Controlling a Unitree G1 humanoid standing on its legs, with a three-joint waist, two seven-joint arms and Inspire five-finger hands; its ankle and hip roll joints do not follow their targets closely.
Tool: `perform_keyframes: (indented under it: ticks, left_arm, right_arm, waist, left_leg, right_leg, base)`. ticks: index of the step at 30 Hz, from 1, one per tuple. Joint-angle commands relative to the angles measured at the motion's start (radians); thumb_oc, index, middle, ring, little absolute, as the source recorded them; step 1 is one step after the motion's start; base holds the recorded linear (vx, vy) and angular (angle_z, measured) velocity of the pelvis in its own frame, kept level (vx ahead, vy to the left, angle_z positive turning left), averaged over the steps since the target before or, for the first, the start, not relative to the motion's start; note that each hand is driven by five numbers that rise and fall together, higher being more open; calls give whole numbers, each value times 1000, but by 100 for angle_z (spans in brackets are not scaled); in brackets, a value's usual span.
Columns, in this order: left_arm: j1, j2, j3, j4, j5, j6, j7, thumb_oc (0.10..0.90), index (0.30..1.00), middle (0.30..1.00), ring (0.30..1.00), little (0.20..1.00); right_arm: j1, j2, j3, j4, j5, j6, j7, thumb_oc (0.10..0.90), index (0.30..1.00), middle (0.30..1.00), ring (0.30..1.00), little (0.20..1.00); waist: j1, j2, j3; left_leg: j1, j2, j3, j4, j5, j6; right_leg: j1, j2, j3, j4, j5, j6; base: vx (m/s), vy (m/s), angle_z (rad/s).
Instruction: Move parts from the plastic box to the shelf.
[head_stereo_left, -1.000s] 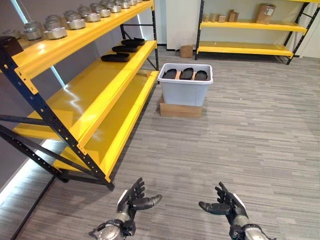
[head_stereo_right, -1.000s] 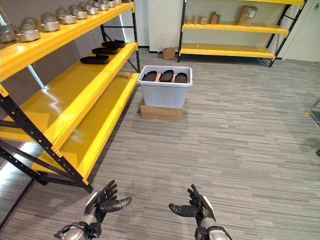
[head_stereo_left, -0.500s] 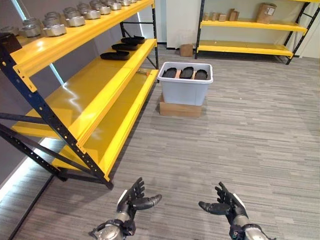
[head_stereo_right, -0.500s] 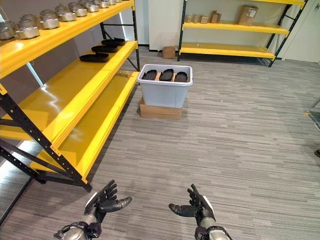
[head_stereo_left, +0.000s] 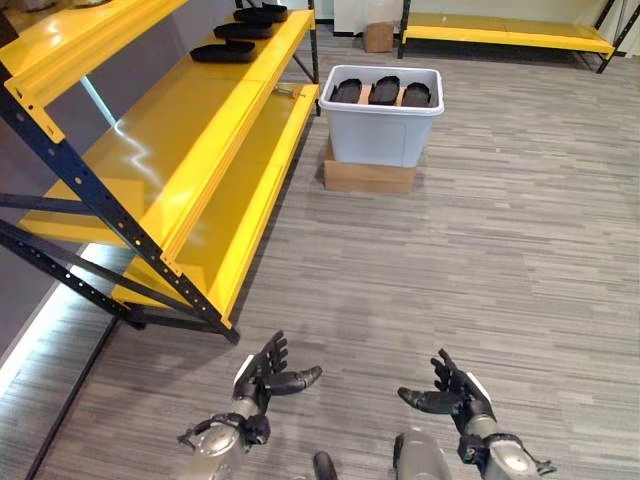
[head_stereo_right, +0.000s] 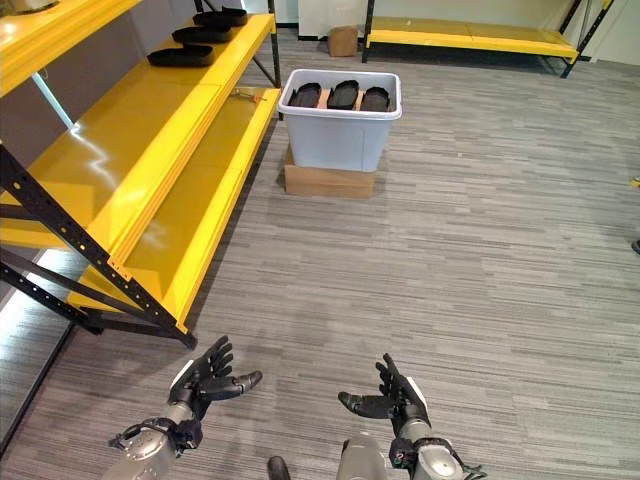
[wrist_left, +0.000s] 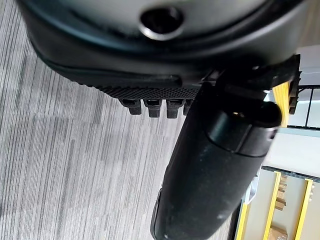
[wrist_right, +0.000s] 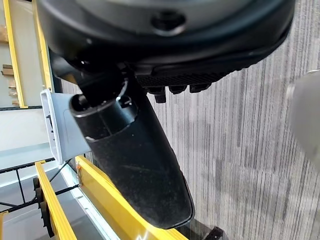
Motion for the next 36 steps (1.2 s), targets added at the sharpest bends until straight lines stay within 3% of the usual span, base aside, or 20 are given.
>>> perform_keyframes:
  ticks: [1,2,3,5,8,13,17,20,22,23,24,26,27,28,31,32,33,34,35,36]
  left_arm:
    - [-33,23,26,-92,-3,-91,-4,900,1000,1000,1000,1000]
    - [-33,23,26,-92,-3,-91,-4,900,1000,1000,1000,1000]
    - [-25,18,31,-90,0,-89,-8,900,1000,1000,1000,1000]
    - [-13,14,40,-102,6,-93,-13,900,1000,1000,1000,1000]
    - [-10,9,38,-100,14,-90,-21,900,1000,1000,1000,1000]
    - [-46,-15,18,-78,14,-96,-8,900,1000,1000,1000,1000]
    - [-45,-16,18,-79,4,-99,-9,900,1000,1000,1000,1000]
    - [-35,-16,25,-84,-11,-100,-3,900,1000,1000,1000,1000]
    - [-29,-16,24,-88,-25,-98,-4,900,1000,1000,1000,1000]
    - [-29,-15,25,-88,-25,-98,-4,900,1000,1000,1000,1000]
    - [-24,-15,25,-90,-29,-96,-6,900,1000,1000,1000,1000]
    - [-8,-7,22,-99,-34,-94,-9,900,1000,1000,1000,1000]
    - [-8,-7,22,-99,-34,-94,-9,900,1000,1000,1000,1000]
    - [7,-8,27,-101,-36,-90,-5,900,1000,1000,1000,1000]
    - [25,-6,33,-101,-38,-87,-4,900,1000,1000,1000,1000]
    - [44,-4,37,-103,-34,-85,-5,900,1000,1000,1000,1000]
    - [44,-4,37,-103,-34,-85,-5,900,1000,1000,1000,1000]
    - [48,-3,37,-104,-20,-86,-1,900,1000,1000,1000,1000]
    - [55,1,41,-105,-16,-85,-2,900,1000,1000,1000,1000]
    - [56,1,41,-105,-15,-85,-2,900,1000,1000,1000,1000]
  right_arm:
    - [-61,-11,-5,-69,46,-96,1,900,1000,1000,1000,1000]
    - [-61,-11,-5,-69,46,-96,1,900,1000,1000,1000,1000]
    - [-59,-17,1,-82,42,-94,3,900,1000,1000,1000,1000]
    - [-41,-27,-5,-93,20,-85,10,900,1000,1000,1000,1000]
    - [-28,-27,-12,-96,16,-83,12,900,1000,1000,1000,1000]
    - [-39,-56,-42,-97,19,-98,-5,900,1000,1000,1000,1000]
    - [-40,-64,-48,-99,25,-99,-4,900,1000,1000,1000,1000]
    - [-47,-78,-48,-104,24,-103,-1,900,1000,1000,1000,1000]
    - [-52,-85,-48,-98,27,-106,-2,900,1000,1000,1000,1000]
    - [-52,-84,-48,-98,27,-106,-1,900,1000,1000,1000,1000]
    - [-53,-87,-50,-98,30,-106,-3,900,1000,1000,1000,1000]
    - [-42,-97,-56,-103,33,-104,-2,900,1000,1000,1000,1000]
    - [-42,-97,-56,-103,33,-104,-2,900,1000,1000,1000,1000]
    - [-38,-91,-57,-100,35,-104,-12,900,1000,1000,1000,1000]
    - [-31,-89,-54,-95,33,-104,-13,900,1000,1000,1000,1000]
    - [-26,-91,-53,-94,25,-104,-12,900,1000,1000,1000,1000]
    - [-26,-91,-53,-94,25,-104,-12,900,1000,1000,1000,1000]
    - [-18,-92,-50,-88,15,-109,-12,900,1000,1000,1000,1000]
    - [-12,-96,-50,-83,13,-106,-8,900,1000,1000,1000,1000]
    - [-12,-97,-50,-83,13,-107,-8,900,1000,1000,1000,1000]
  waist:
    - [-14,-2,-35]
    - [-14,-2,-35]
    - [-20,-3,-36]
    - [-31,-13,-36]
    - [-29,-10,-40]
    - [-52,14,-80]
    - [-56,19,-90]
    - [-52,24,-104]
    - [-34,10,-92]
    - [-36,7,-95]
    - [-21,-2,-85]
    - [-1,-24,-63]
    - [-1,-24,-63]
    - [16,-38,-49]
    - [37,-50,-49]
    - [58,-53,-44]
    - [59,-54,-43]
    - [69,-41,-39]
    - [82,-34,-33]
    - [81,-35,-32]
  left_leg:
    - [42,36,-22,69,-115,-54]
    - [42,37,-22,69,-115,-54]
    - [83,29,-22,47,-131,-65]
    - [137,24,-30,40,-156,-82]
    - [157,31,-32,42,-170,-88]
    - [168,96,-28,133,-216,-117]
    - [171,120,-23,139,-201,-131]
    - [152,164,-16,217,-138,-162]
    - [48,198,-42,439,-9,-190]
    - [43,195,-44,438,-4,-189]
    - [2,194,-68,524,47,-196]
    - [-73,169,-102,644,84,-197]
    - [-73,169,-102,644,84,-197]
    - [-182,191,-66,600,21,-171]
    - [-238,190,-66,536,-9,-154]
    - [-282,203,-78,414,9,-153]
    - [-280,202,-77,413,10,-153]
    - [-310,225,-95,294,97,-172]
    - [-313,228,-132,239,140,-186]
    - [-308,226,-132,233,144,-187]
  right_leg:
    - [74,30,-41,-253,161,20]
    - [75,30,-42,-254,161,20]
    - [58,21,-47,-373,200,32]
    - [43,13,-59,-446,256,54]
    - [65,14,-77,-441,242,51]
    - [59,48,-102,-328,177,2]
    - [55,74,-97,-314,155,-10]
    - [73,125,-85,-313,109,-43]
    - [138,167,-65,-350,73,-93]
    - [136,164,-67,-354,78,-93]
    - [163,179,-58,-371,67,-111]
    - [214,186,-48,-397,51,-136]
    - [214,186,-48,-397,51,-136]
    - [259,171,-41,-422,42,-119]
    - [297,169,-21,-440,30,-111]
    - [327,165,-1,-446,18,-102]
    - [328,165,-1,-446,18,-102]
    - [348,180,6,-445,2,-99]
    - [367,188,21,-443,-7,-99]
    - [369,187,20,-443,-7,-99]
  base:
    - [140,-21,9]
    - [124,-63,4]
    - [280,-84,4]
    - [338,-113,3]
    - [153,-72,13]
    - [251,-160,47]
    - [161,-122,-1]
    - [188,-193,-8]
    - [141,-251,-30]
    - [103,-213,-26]
    - [71,-124,-34]
    - [133,-146,-40]
    - [208,-99,-28]
    - [184,-26,-14]
    - [171,20,2]
    - [202,65,-63]
    - [238,114,-81]
    - [235,96,-67]
    - [236,93,-41]
    - [193,58,-13]
